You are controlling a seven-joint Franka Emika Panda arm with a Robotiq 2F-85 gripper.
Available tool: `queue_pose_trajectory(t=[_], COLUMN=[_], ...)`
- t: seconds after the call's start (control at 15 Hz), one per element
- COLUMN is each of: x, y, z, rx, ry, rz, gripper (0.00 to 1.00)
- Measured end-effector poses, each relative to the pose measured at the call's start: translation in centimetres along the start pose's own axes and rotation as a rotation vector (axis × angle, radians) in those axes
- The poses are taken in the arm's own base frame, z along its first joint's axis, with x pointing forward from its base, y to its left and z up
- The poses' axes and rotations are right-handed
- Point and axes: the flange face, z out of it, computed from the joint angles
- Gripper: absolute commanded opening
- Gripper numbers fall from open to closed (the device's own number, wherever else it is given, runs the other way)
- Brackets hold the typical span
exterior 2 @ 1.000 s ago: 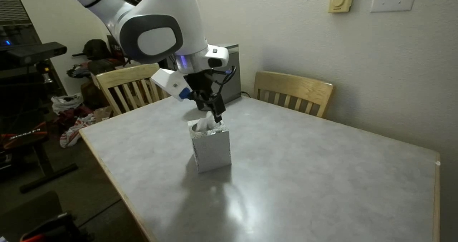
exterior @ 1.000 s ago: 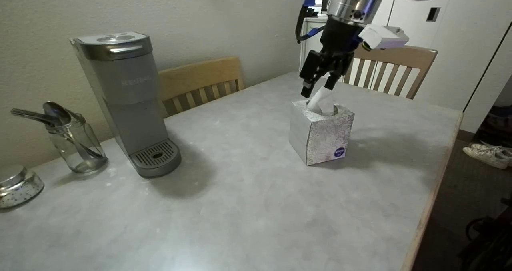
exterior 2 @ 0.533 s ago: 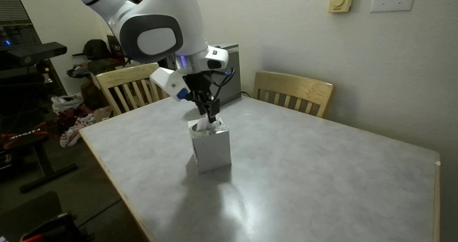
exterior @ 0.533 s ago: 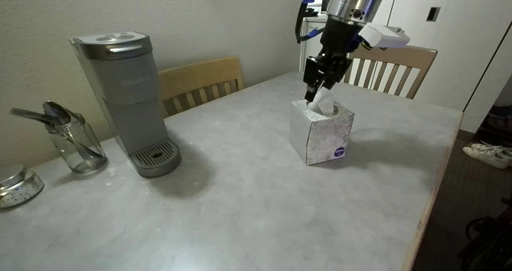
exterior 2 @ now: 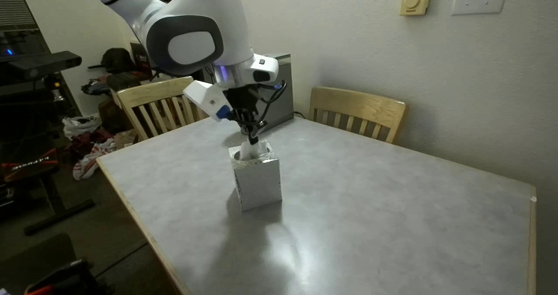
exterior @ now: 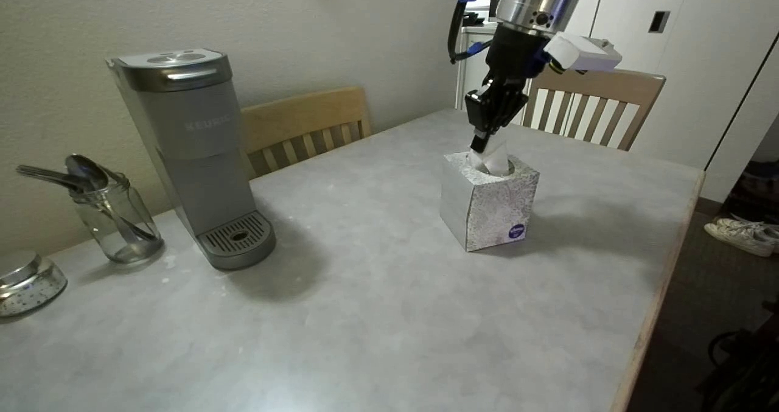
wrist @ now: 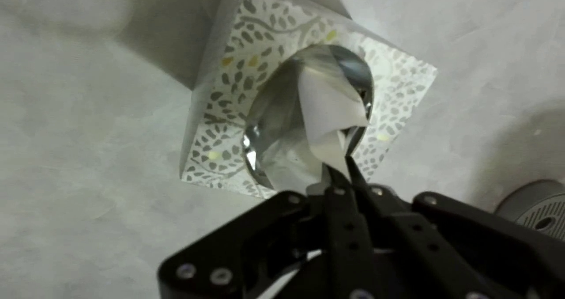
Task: Take a tissue out of the tissue box and put it on the table
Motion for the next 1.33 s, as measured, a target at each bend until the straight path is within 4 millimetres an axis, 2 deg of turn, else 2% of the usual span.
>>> queue_pose_trajectory(t=[0.27,0.4,1.0,1.33], x=[0.2,0.2,1.4,3.1], y=[-0.4,-0.8,-3.4,-3.2], z=[-1.1,-2.4,-11.9,-15.8], rx=[-0.014,-0.027,-0.053,-0.097], ry=[-0.009,-0.021,0.058,0.133], rz=[-0.03,-0.063,-0.195,-0.252], gripper=[0.0,0.0,0.0,0.0])
